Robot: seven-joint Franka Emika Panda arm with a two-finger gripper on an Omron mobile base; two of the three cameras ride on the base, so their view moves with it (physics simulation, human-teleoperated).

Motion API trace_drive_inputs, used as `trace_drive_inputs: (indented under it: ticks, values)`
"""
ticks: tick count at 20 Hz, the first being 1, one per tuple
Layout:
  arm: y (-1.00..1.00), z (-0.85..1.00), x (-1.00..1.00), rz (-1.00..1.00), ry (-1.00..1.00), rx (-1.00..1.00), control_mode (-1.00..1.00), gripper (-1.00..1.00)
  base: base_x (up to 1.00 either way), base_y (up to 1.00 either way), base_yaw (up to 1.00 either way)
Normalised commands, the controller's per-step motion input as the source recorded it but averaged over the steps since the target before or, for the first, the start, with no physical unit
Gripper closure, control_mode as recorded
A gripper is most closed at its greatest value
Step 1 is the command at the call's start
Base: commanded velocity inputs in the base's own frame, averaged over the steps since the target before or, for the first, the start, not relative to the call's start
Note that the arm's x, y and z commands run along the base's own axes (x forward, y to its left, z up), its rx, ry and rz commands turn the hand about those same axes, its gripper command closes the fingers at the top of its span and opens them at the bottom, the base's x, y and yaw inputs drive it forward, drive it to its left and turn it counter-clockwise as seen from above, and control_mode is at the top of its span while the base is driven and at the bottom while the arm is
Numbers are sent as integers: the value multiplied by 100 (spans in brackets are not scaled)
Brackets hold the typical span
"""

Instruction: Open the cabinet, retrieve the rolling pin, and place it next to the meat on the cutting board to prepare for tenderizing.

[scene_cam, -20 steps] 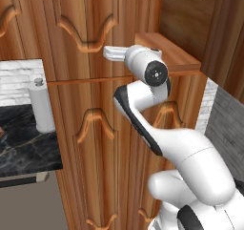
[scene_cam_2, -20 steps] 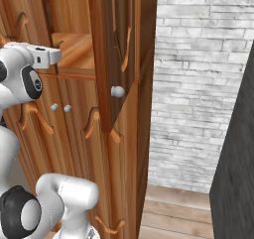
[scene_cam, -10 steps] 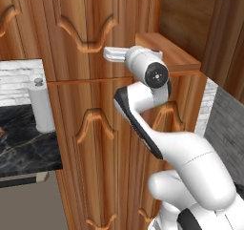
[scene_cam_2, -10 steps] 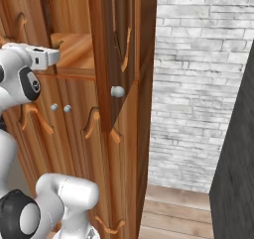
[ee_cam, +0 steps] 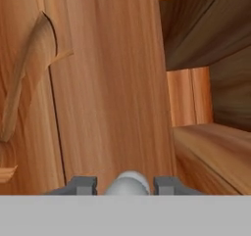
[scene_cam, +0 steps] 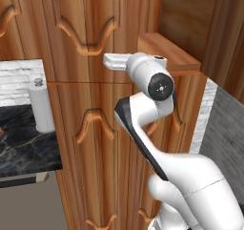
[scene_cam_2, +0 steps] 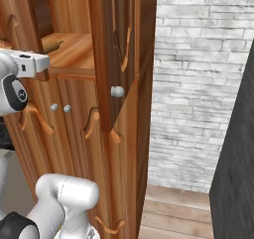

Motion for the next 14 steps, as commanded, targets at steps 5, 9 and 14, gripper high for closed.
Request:
trace_drive_inputs:
  ticks: [5,9,14]
  values:
    - [37,0,-65,0,0,0,-100,100,0,0,0]
    - [56,-1,-72,0,1,-2,-100,100,0,0,0]
    - [62,0,-77,0,4,0,-100,100,0,0,0]
